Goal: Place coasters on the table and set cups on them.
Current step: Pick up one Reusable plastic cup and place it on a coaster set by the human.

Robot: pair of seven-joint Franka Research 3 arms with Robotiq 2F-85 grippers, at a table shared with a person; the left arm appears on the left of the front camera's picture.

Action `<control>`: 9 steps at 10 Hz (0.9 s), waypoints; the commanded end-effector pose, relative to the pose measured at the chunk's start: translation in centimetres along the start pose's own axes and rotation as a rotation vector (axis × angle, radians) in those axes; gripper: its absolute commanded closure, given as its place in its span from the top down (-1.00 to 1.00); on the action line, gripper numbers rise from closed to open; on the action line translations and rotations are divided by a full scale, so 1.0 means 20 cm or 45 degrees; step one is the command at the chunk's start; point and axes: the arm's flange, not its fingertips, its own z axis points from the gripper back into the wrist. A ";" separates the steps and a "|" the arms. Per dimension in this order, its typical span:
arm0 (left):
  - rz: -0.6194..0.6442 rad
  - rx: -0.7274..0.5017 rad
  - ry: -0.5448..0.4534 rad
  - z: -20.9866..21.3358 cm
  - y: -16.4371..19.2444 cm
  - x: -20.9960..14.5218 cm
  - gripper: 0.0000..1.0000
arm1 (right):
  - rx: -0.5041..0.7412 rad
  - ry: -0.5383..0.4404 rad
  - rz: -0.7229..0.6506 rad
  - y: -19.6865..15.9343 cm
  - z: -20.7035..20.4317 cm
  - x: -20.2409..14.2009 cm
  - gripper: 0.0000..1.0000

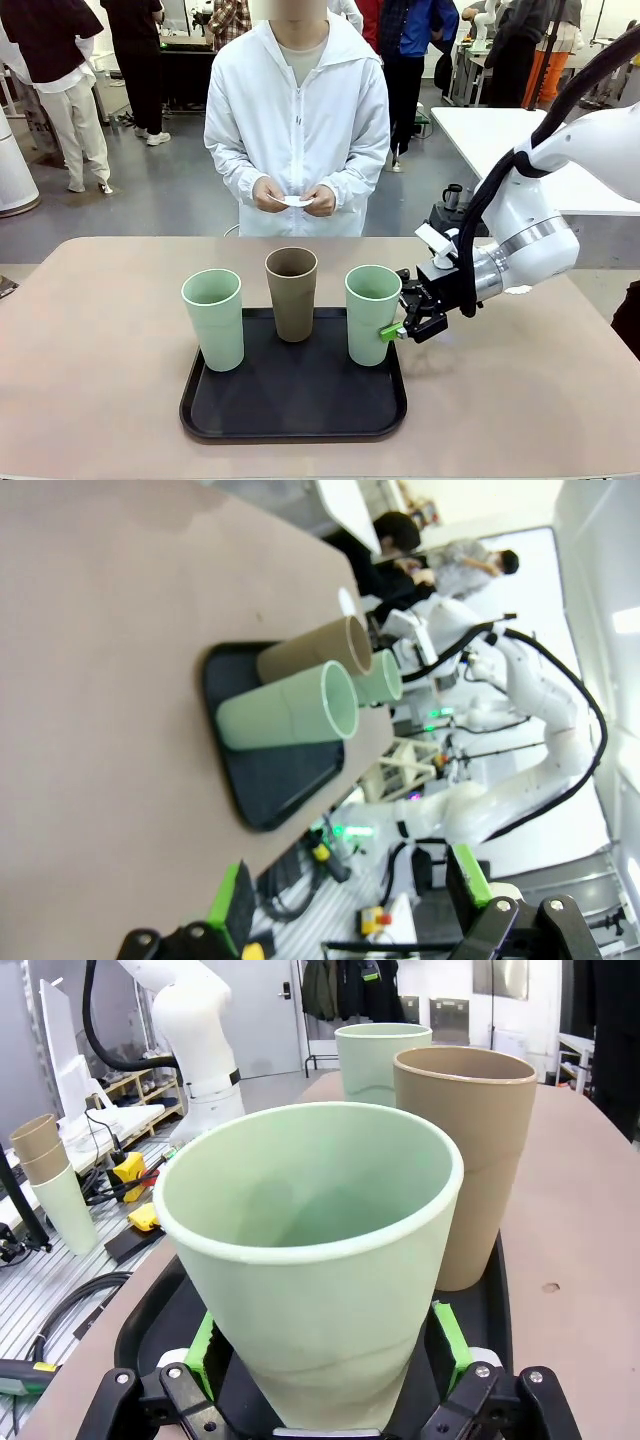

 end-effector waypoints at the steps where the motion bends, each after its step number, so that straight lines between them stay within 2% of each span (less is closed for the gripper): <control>1: -0.013 -0.017 -0.009 0.01 0.00 0.00 1.00 | 0.010 -0.011 0.001 -0.04 -0.03 0.00 1.00; 2: -0.013 -0.017 -0.009 0.01 0.00 0.00 1.00 | 0.013 -0.011 0.013 -0.04 -0.03 0.00 -0.20; 3: -0.013 -0.017 -0.009 0.01 0.00 0.00 1.00 | 0.015 -0.015 0.014 -0.04 -0.03 0.00 -0.20; 4: -0.013 -0.017 -0.009 0.01 0.00 0.00 1.00 | 0.015 -0.018 0.010 -0.04 -0.02 0.00 -1.00; 5: -0.013 -0.017 -0.009 0.01 0.00 0.00 1.00 | 0.018 -0.012 -0.002 -0.04 -0.02 0.00 -0.31; 6: -0.013 -0.017 -0.009 0.01 0.00 0.00 1.00 | 0.015 -0.001 -0.034 -0.03 0.00 0.00 -1.00; 7: -0.013 -0.017 -0.009 0.01 0.00 0.00 1.00 | -0.013 -0.011 -0.031 0.02 0.03 0.05 -1.00; 9: -0.013 -0.017 -0.009 0.01 0.00 0.00 1.00 | -0.086 -0.036 0.024 0.21 0.15 0.31 -1.00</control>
